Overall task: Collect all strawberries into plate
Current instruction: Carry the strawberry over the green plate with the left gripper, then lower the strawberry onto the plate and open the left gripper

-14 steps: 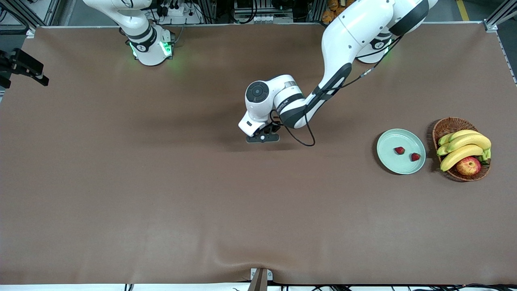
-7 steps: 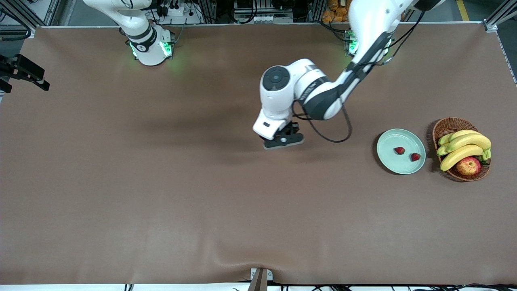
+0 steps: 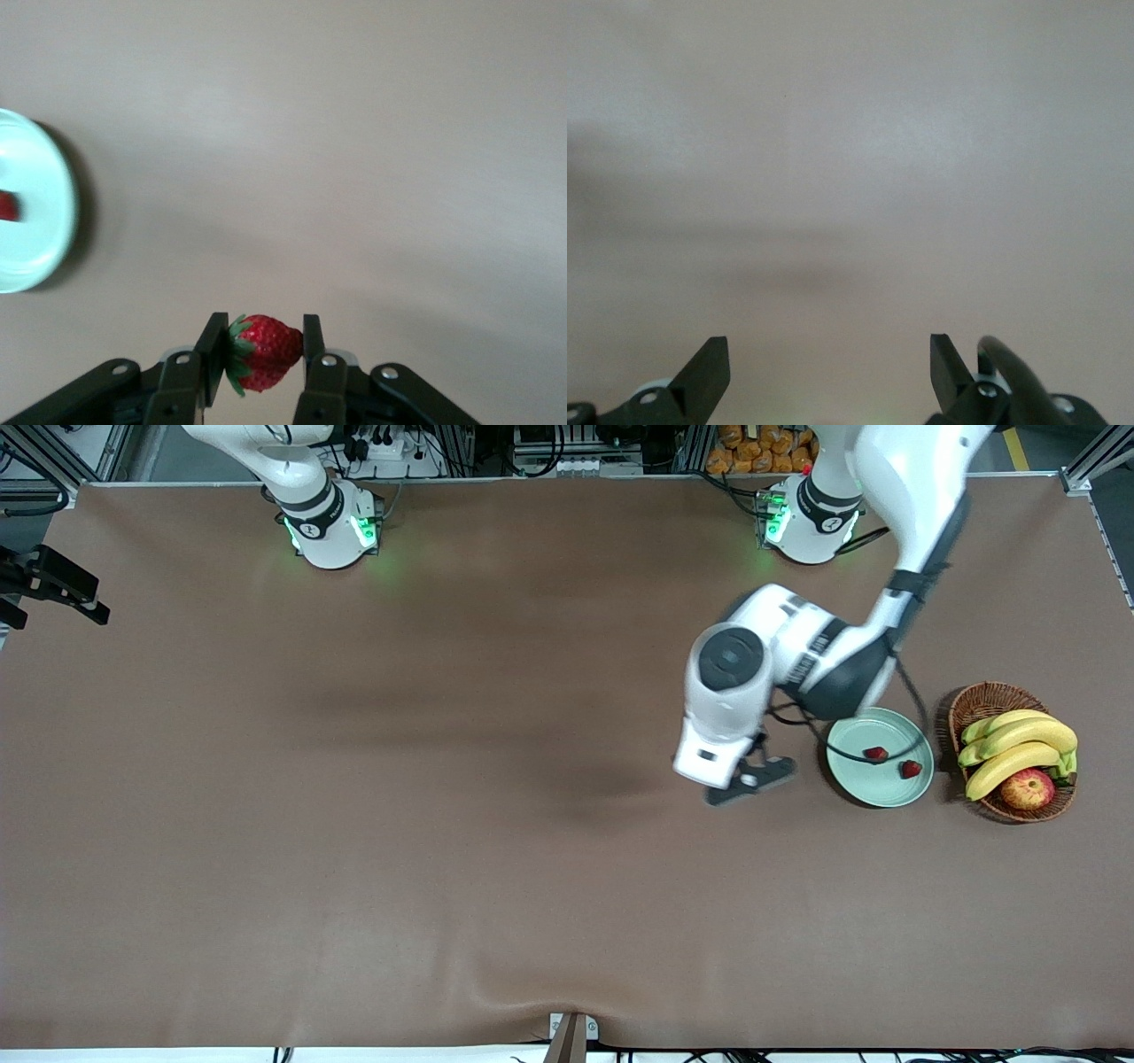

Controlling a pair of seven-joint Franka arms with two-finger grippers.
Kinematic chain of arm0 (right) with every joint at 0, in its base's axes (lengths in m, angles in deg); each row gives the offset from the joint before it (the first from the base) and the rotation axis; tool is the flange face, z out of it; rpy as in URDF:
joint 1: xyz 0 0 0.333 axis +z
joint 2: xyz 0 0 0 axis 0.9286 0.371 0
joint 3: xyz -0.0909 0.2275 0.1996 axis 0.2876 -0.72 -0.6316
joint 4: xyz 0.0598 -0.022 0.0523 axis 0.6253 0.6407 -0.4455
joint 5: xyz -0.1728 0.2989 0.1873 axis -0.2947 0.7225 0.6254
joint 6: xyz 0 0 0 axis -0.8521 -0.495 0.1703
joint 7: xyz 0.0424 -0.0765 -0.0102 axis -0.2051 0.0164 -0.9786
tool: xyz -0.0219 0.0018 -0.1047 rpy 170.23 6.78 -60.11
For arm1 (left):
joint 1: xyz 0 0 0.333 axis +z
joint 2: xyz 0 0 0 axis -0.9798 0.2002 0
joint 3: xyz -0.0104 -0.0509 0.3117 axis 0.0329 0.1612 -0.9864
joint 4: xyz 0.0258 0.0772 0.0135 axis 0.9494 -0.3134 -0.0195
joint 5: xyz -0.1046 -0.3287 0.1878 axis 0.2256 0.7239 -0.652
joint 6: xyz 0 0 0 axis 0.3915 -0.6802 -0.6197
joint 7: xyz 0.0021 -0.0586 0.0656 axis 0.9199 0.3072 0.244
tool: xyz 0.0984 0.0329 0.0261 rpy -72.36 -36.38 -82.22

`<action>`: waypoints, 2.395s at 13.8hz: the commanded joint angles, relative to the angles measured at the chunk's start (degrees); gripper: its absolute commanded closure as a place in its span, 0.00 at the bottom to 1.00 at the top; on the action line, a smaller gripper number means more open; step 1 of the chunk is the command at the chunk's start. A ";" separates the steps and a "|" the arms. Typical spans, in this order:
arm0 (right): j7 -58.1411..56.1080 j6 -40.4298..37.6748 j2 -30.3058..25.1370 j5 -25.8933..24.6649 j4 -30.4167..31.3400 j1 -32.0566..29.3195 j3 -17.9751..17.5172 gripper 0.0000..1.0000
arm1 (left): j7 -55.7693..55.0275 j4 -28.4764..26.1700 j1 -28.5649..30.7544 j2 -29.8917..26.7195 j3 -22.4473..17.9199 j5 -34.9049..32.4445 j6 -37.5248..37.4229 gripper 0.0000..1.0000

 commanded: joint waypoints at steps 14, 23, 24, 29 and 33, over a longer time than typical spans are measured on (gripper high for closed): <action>0.85 1.71 1.74 -0.38 0.84 -0.78 -1.36 0.00 | 24.73 -18.91 30.16 -2.37 0.37 1.39 0.19 0.85; 0.85 1.80 4.64 -0.91 -2.68 0.36 -1.45 0.00 | 28.44 -18.65 28.15 -1.82 2.29 1.30 3.45 0.00; 0.85 1.80 4.82 -1.00 -2.68 0.36 -1.45 0.00 | 29.32 -17.34 28.33 -3.05 3.17 1.30 2.84 0.00; 0.85 1.89 4.99 -1.00 -2.68 0.54 -1.45 0.00 | 34.67 -8.04 28.51 -8.86 6.96 1.48 -3.83 0.00; 0.85 2.77 4.99 -0.91 -2.68 0.45 -1.45 0.00 | 38.81 -1.43 27.55 -12.45 7.66 3.48 -7.62 0.00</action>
